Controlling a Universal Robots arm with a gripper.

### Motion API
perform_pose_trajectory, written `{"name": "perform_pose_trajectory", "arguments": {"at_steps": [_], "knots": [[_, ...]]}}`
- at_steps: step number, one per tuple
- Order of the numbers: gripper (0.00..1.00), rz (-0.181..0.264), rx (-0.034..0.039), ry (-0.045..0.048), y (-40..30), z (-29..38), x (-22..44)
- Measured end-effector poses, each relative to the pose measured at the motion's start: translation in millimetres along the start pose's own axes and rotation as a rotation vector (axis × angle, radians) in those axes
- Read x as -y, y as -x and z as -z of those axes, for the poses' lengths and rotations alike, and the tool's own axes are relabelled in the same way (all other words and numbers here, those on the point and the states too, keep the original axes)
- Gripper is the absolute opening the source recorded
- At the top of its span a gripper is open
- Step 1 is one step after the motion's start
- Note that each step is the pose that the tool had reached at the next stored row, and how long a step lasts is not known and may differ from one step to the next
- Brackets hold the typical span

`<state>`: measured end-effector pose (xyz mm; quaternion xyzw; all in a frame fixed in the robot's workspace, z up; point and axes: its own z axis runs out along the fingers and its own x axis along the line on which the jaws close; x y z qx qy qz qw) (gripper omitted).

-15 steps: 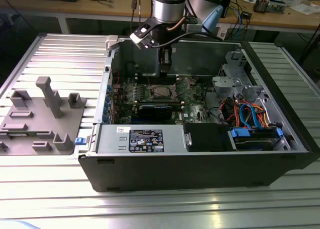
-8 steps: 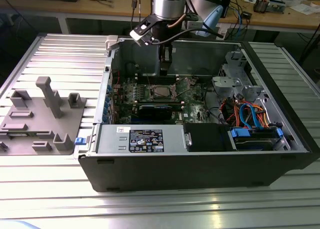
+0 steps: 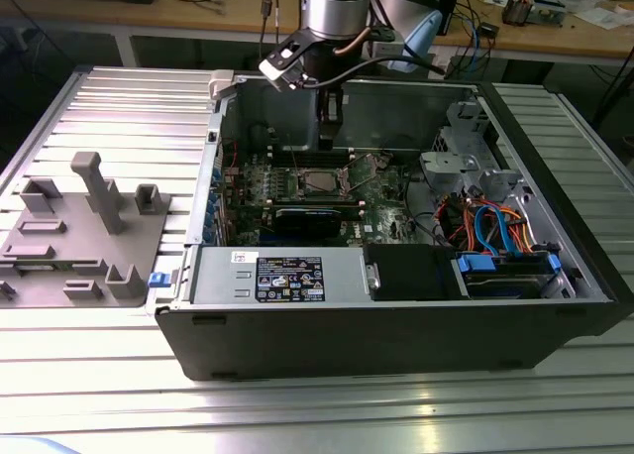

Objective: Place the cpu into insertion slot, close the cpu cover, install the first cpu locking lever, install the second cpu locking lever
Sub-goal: 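Close the cpu cover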

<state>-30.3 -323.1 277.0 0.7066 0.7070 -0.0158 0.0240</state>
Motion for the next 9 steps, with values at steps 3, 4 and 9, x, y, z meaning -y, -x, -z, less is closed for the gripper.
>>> {"name": "perform_pose_trajectory", "arguments": {"at_steps": [3, 4, 9], "knots": [[0.11, 0.0, -0.0001, 0.0, 0.0, 0.0, -1.5], [0.11, 0.0, -0.0001, 0.0, 0.0, 0.0, -2.0], [0.11, 0.0, -0.0001, 0.0, 0.0, -0.1, -3.6]]}}
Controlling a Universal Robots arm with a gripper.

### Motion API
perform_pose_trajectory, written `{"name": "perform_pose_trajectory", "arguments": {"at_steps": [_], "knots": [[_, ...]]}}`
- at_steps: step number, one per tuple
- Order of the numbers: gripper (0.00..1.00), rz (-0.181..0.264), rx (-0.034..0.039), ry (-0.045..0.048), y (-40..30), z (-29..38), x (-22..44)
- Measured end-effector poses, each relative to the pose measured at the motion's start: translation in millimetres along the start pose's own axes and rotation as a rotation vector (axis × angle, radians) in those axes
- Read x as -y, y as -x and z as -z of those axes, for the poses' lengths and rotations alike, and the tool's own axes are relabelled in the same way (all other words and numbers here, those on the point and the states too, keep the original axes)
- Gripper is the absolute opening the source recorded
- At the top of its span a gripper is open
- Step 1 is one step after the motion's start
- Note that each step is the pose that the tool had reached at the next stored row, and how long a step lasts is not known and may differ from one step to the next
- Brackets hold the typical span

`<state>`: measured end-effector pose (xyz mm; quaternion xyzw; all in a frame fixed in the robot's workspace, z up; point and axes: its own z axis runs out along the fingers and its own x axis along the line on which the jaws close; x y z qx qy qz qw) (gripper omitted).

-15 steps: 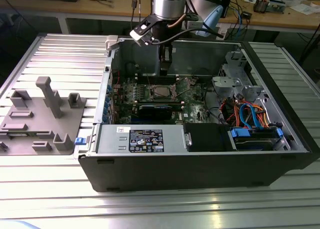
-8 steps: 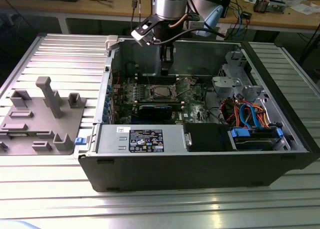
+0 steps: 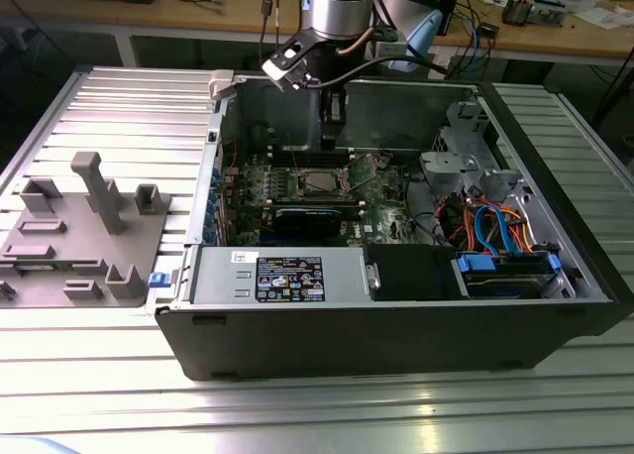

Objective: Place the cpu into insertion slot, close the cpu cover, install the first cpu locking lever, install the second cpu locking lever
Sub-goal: 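Close the cpu cover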

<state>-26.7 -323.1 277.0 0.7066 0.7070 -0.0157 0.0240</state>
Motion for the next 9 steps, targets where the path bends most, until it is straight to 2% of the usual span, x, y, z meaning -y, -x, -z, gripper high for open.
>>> {"name": "perform_pose_trajectory", "arguments": {"at_steps": [9], "knots": [[0.11, 0.0, 0.0, 0.0, 0.0, 0.0, -2.6]]}}
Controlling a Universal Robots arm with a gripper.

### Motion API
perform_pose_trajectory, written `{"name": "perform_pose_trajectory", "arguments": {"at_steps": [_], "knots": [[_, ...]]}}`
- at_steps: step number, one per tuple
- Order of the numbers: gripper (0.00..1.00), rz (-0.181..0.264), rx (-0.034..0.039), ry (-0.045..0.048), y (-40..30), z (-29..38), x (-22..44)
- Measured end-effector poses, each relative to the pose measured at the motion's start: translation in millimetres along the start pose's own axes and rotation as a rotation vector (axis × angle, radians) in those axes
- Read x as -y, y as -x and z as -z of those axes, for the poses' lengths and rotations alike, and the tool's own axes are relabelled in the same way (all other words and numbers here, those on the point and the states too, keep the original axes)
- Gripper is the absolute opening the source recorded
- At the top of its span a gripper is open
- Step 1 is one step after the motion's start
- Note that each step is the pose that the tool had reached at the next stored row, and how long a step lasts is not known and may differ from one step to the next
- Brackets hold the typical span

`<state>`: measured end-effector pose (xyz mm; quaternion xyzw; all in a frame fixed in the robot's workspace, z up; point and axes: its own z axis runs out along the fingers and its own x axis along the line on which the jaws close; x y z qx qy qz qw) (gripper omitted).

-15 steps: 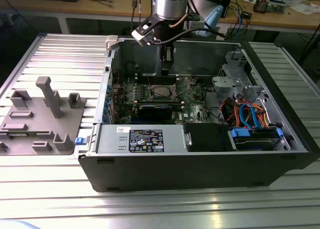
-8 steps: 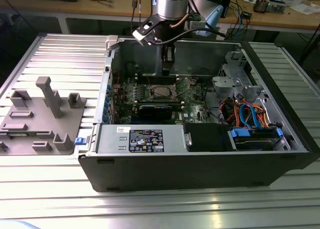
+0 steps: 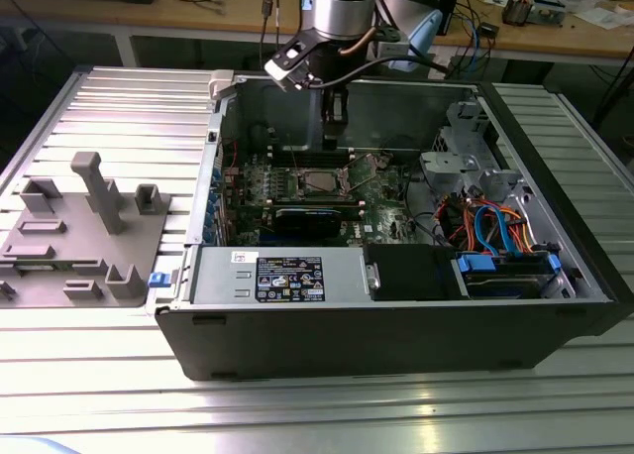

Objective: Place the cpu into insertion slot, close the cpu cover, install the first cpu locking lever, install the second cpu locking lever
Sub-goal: 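Close the cpu cover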

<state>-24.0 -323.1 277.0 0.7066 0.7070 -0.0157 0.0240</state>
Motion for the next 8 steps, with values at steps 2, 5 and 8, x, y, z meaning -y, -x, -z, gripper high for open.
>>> {"name": "perform_pose_trajectory", "arguments": {"at_steps": [2, 5, 8], "knots": [[0.11, 0.0, 0.0001, 0.0, 0.0, 0.0, -0.5], [0.11, 0.0, 0.0, 0.0, 0.0, 0.0, -1.5], [0.11, 0.0, 0.0001, 0.0, 0.0, 0.0, -2.5]]}}
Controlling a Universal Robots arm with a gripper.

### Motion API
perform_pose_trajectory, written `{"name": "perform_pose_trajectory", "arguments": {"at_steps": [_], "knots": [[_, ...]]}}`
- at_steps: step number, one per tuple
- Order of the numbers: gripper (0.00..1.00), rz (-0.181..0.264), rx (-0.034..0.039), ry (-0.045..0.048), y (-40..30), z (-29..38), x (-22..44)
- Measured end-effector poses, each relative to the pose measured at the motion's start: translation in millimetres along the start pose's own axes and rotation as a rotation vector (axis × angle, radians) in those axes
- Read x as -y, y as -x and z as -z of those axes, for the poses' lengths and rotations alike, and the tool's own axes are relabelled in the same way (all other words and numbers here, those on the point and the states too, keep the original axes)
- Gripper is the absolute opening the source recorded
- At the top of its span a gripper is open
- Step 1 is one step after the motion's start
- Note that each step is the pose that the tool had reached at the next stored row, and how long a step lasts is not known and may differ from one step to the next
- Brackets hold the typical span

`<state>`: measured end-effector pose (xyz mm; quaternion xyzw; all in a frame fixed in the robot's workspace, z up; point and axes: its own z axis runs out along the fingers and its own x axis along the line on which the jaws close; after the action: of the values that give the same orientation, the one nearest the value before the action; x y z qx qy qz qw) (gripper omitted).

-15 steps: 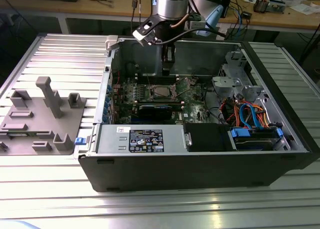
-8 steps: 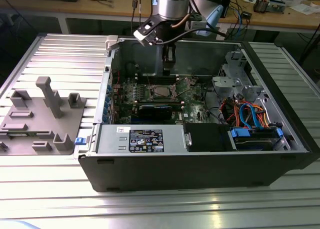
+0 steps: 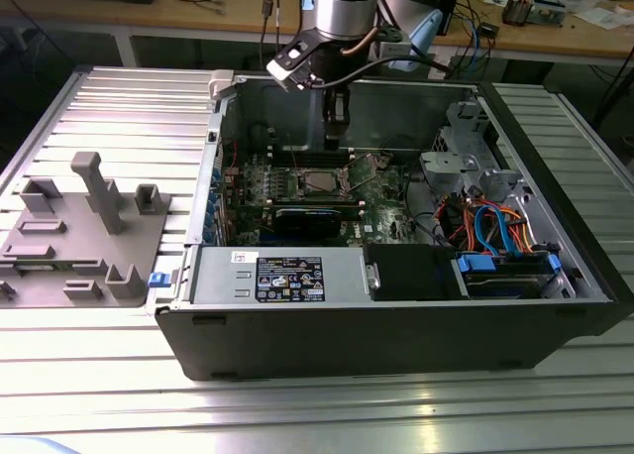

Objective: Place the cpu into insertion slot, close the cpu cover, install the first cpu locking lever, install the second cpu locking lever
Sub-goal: 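Close the cpu cover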

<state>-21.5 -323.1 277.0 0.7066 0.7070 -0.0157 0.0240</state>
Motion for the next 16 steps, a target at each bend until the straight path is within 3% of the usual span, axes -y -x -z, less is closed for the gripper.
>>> {"name": "perform_pose_trajectory", "arguments": {"at_steps": [16], "knots": [[0.11, 0.0, 0.0, 0.0, 0.0, -0.1, -6.2]]}}
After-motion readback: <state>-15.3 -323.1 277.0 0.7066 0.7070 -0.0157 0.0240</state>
